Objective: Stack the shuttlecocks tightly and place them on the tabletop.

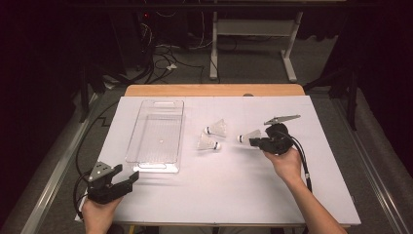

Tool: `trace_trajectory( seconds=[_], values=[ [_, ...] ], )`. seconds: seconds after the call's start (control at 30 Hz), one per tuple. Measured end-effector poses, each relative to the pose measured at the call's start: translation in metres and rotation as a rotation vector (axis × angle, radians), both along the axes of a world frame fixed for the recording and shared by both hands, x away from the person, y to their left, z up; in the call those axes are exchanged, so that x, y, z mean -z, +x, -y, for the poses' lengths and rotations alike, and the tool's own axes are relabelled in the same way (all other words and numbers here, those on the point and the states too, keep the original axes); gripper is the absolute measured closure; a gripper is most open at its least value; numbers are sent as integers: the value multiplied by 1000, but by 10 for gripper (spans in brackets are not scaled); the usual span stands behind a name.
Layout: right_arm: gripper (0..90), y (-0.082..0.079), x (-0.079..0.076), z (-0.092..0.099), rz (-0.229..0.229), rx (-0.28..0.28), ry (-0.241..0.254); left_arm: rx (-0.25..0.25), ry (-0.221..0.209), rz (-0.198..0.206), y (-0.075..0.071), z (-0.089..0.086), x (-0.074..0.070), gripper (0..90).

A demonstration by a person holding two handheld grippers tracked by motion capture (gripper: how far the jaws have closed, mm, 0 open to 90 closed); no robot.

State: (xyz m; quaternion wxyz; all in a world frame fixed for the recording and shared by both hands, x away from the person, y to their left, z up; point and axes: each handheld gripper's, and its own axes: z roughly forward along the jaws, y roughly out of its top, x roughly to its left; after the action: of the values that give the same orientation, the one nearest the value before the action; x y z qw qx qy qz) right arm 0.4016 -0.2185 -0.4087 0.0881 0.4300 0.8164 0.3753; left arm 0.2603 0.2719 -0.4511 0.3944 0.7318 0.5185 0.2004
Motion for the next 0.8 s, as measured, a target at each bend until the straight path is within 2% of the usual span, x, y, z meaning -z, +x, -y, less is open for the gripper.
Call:
trace_trajectory(
  seconds=[0.3,0.8],
  values=[
    [900,8,1,-1,-9,8,3,2,1,-1,0,1,1,322],
    [900,26,0,-12,-16,3,5,9,-2,-8,0,2,1,322]
  ],
)
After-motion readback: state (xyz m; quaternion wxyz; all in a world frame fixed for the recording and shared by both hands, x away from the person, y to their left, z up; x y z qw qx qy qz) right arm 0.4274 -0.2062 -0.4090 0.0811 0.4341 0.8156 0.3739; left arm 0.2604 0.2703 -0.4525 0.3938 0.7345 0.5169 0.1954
